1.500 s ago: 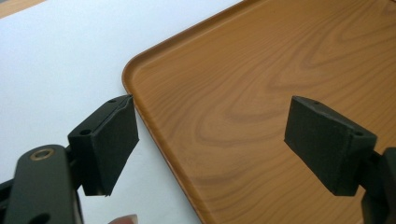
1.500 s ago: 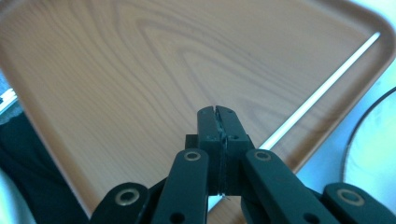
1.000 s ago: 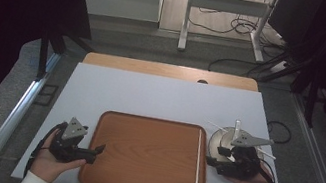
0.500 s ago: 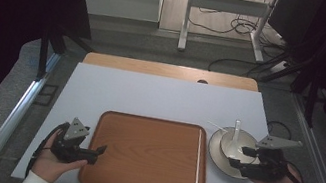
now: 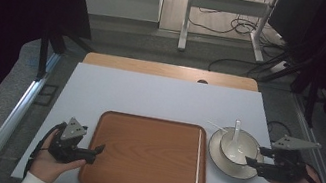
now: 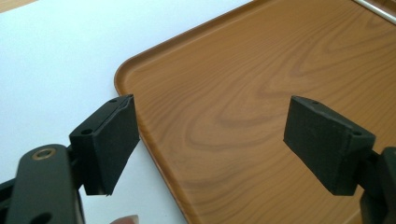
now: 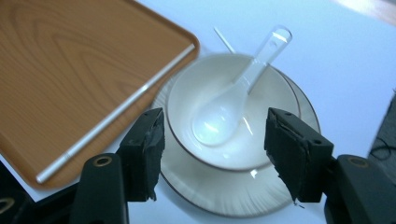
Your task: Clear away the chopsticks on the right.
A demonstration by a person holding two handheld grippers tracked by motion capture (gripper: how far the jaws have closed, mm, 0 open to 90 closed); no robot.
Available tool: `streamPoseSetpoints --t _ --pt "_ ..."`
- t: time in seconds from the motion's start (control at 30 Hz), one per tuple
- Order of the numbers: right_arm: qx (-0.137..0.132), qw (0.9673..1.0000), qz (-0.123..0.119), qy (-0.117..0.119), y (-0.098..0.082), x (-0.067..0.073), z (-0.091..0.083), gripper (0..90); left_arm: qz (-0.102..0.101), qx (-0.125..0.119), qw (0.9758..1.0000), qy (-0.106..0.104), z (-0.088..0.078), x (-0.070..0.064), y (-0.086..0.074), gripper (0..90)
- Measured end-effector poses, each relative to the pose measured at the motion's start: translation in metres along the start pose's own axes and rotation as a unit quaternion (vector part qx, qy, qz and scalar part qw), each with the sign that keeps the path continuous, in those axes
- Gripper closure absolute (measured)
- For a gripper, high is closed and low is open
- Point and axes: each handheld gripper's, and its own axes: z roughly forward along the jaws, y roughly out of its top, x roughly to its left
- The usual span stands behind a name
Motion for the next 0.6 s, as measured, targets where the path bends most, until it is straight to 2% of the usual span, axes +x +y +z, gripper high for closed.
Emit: streamPoseSetpoints --t 0.1,0.2,0.37,0.4,0.43,0.5,0.6 --pt "0.01 0.9999 -0.001 -0.014 -0.001 -0.007 -0.001 39.6 -0.002 -0.004 1.0 0.0 -0.002 0.001 0.0 17.6" --pt "0.04 0.9986 -0.002 -0.034 -0.003 -0.025 -0.003 41.4 -0.002 -0.004 1.0 0.001 -0.002 0.001 0.001 17.7" --pt "0.078 0.9963 0.001 -0.036 -0.008 -0.042 0.0 42.5 0.005 0.0 1.0 -0.001 -0.001 -0.003 0.002 17.7" --pt "0.078 0.9963 0.001 -0.036 -0.008 -0.042 0.0 42.5 0.005 0.0 1.0 -0.001 -0.001 -0.003 0.002 17.7" --pt "0.093 0.9949 0.004 -0.04 -0.011 -0.05 0.005 42.7 0.004 0.0 1.0 -0.001 -0.001 -0.002 0.001 17.8" --pt "0.102 0.9942 0.007 -0.034 -0.013 -0.058 0.011 43.8 0.003 0.001 1.0 0.0 0.0 -0.002 0.001 17.8" --pt "0.115 0.9925 0.002 -0.04 -0.013 -0.064 0.016 45.3 0.003 0.003 1.0 0.0 0.001 -0.003 0.0 17.9"
